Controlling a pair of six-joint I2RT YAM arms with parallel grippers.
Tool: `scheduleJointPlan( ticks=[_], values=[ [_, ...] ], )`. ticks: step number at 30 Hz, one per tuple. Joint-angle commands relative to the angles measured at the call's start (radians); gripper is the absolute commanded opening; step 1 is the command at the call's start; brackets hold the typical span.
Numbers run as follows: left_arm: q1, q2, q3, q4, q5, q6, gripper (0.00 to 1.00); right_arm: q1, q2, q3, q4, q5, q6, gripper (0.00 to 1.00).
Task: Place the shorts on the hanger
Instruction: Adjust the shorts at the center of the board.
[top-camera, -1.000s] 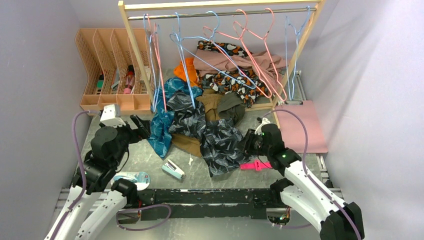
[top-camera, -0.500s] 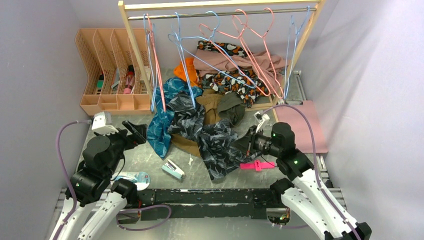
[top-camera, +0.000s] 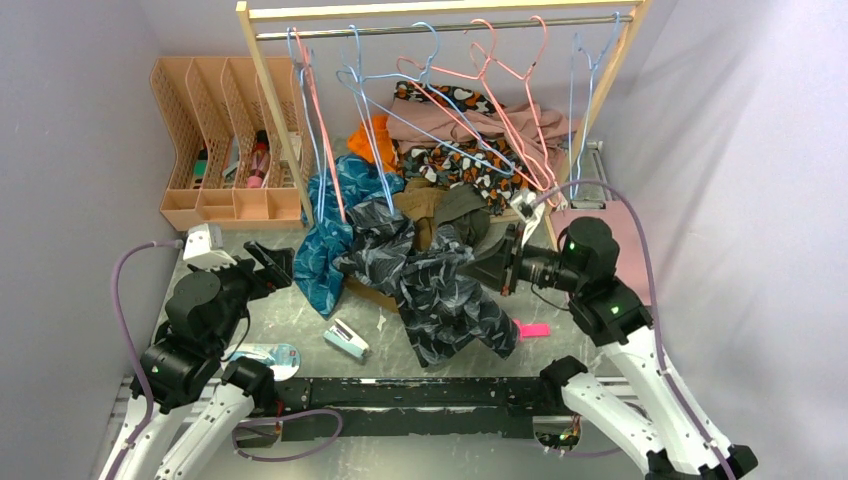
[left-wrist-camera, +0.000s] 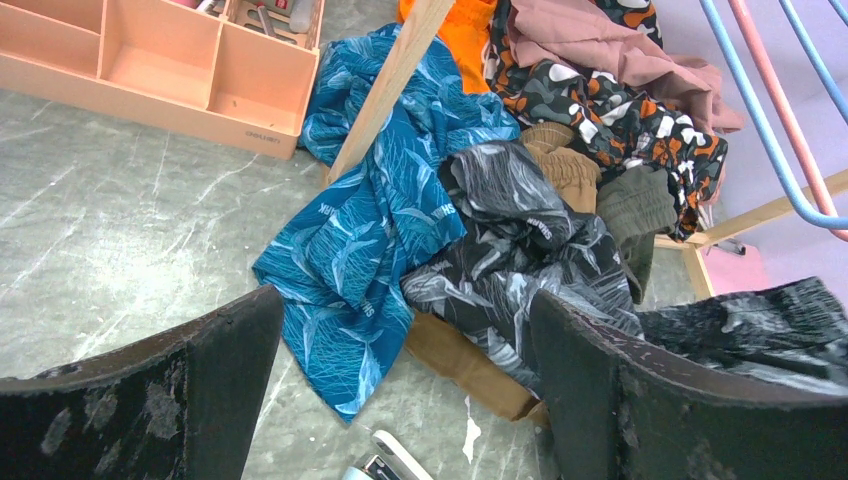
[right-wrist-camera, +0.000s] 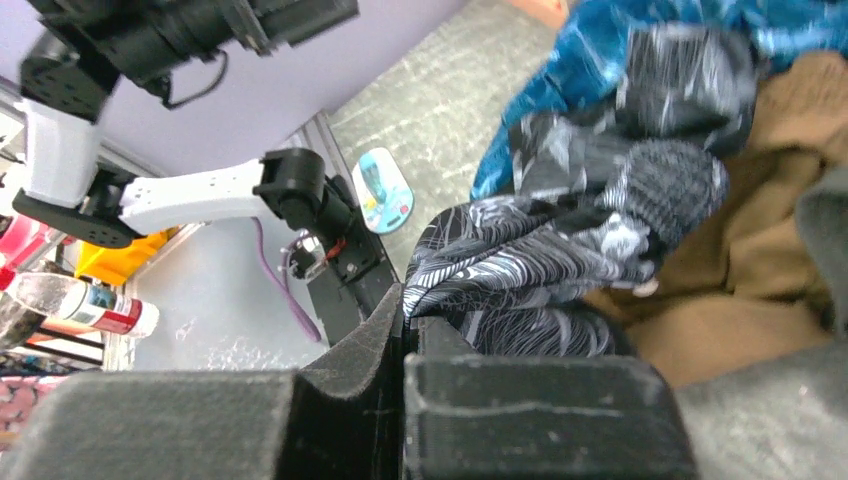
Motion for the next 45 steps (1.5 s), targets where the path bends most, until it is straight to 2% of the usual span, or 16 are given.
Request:
scheduleJointPlan(
  ticks=[1, 4, 7, 12, 15, 19, 21, 24, 25, 31, 42, 44, 45],
  values=[
    [-0.005, -0.001, -0.003, 0.005, -0.008, -0.003, 0.97, 0.010, 0.078, 0.192, 0.014, -0.084, -0.065, 0.00],
    [-0.005, 0.005, 0.002, 0.000, -0.014, -0.005, 0.97, 0.012, 0.128, 0.330, 0.009, -0.131, -0.072, 0.00],
    [-0.005, -0.001, 0.001, 0.001, -0.016, -0.007, 0.97, 0.018, 0.137, 0.355, 0.011, -0.180, -0.060, 0.00],
    [-0.005, -0.012, -0.004, 0.006, -0.012, -0.004, 0.97, 0.018, 0.070, 0.181, -0.045, -0.160, -0.066, 0.00],
    [-0.005, -0.006, -0.006, 0.011, -0.005, -0.002, 0.97, 0.018, 0.030, 0.018, -0.051, -0.147, 0.008, 0.01],
    [-0.004, 0.013, -0.006, 0.014, 0.008, 0.001, 0.97, 0.018, 0.051, -0.041, -0.170, -0.154, 0.018, 0.35],
    [-0.005, 0.020, -0.005, 0.015, 0.013, 0.002, 0.97, 0.018, 0.061, -0.035, -0.246, -0.109, -0.004, 0.53],
    [-0.005, 0.025, -0.004, 0.014, 0.016, 0.001, 0.97, 0.018, 0.068, 0.010, -0.347, -0.007, -0.052, 0.70],
    [-0.004, 0.025, -0.004, 0.016, 0.017, 0.002, 0.97, 0.018, 0.072, 0.029, -0.356, 0.033, -0.057, 0.71],
    [-0.005, 0.025, -0.007, 0.020, 0.027, 0.005, 0.97, 0.017, 0.123, 0.026, -0.293, 0.227, -0.012, 0.72],
    [-0.005, 0.041, -0.010, 0.027, 0.046, 0.011, 0.97, 0.249, 0.227, -0.099, -0.173, 0.784, 0.235, 0.73],
    [-0.004, 0.051, -0.006, 0.024, 0.049, 0.010, 0.97, 0.268, 0.247, -0.115, -0.148, 0.809, 0.260, 0.68],
    [-0.005, 0.055, -0.006, 0.024, 0.052, 0.010, 0.97, 0.279, 0.260, -0.117, -0.143, 0.809, 0.260, 0.62]
  ],
)
